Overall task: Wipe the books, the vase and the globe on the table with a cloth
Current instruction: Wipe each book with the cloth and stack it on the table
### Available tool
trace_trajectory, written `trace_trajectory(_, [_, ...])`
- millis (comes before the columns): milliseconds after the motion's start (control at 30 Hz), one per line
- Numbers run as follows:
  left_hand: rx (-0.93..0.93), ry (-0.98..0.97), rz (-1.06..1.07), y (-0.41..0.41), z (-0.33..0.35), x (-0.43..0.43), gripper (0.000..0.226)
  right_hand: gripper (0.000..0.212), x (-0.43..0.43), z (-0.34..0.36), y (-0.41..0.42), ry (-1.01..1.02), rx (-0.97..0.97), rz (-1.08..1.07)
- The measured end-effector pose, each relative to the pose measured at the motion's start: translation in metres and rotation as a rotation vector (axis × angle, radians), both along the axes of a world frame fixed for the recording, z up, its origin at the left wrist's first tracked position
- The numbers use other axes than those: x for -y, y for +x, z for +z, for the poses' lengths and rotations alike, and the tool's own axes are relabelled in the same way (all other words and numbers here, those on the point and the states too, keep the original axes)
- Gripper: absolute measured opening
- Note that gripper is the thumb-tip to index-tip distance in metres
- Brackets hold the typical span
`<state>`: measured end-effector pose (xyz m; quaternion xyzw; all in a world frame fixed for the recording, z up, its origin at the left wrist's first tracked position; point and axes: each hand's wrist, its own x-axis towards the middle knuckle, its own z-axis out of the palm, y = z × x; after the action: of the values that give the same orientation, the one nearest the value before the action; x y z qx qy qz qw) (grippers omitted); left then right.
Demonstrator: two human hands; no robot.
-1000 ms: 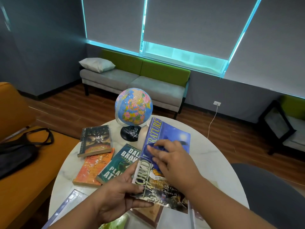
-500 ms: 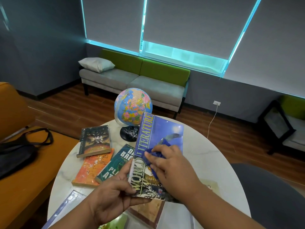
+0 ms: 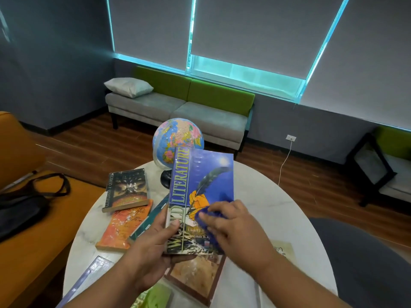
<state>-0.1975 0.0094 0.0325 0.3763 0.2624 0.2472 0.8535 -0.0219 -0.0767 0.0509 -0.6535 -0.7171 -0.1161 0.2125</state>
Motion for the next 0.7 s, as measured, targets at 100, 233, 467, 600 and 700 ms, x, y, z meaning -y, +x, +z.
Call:
trace_trajectory(100, [-0.006,0.017,0.011,0.0,0.002,0.001,0.041,0.035,0.0,0.002,0.002,0.021,-0.006,-0.07])
trace_trajectory(233, [-0.009,-0.006,0.024,0.0,0.002,0.003,0.039,0.035,0.013,-0.012,-0.025,-0.054,0.096,0.218])
trace_trajectory(467, [-0.034,0.014,-0.041,-0.01,0.004,0.0,0.044,0.031,-0.01,0.018,0.03,0.08,0.042,0.035])
trace_trajectory(600, [0.013,-0.007,-0.127,-0.016,0.002,0.006,0.048,0.025,-0.031,0.038,0.053,0.09,-0.015,-0.291])
trace_trajectory(700, [0.009,0.003,-0.138,-0.017,0.0,0.005,0.049,0.026,-0.037,0.037,0.037,0.127,0.013,-0.291])
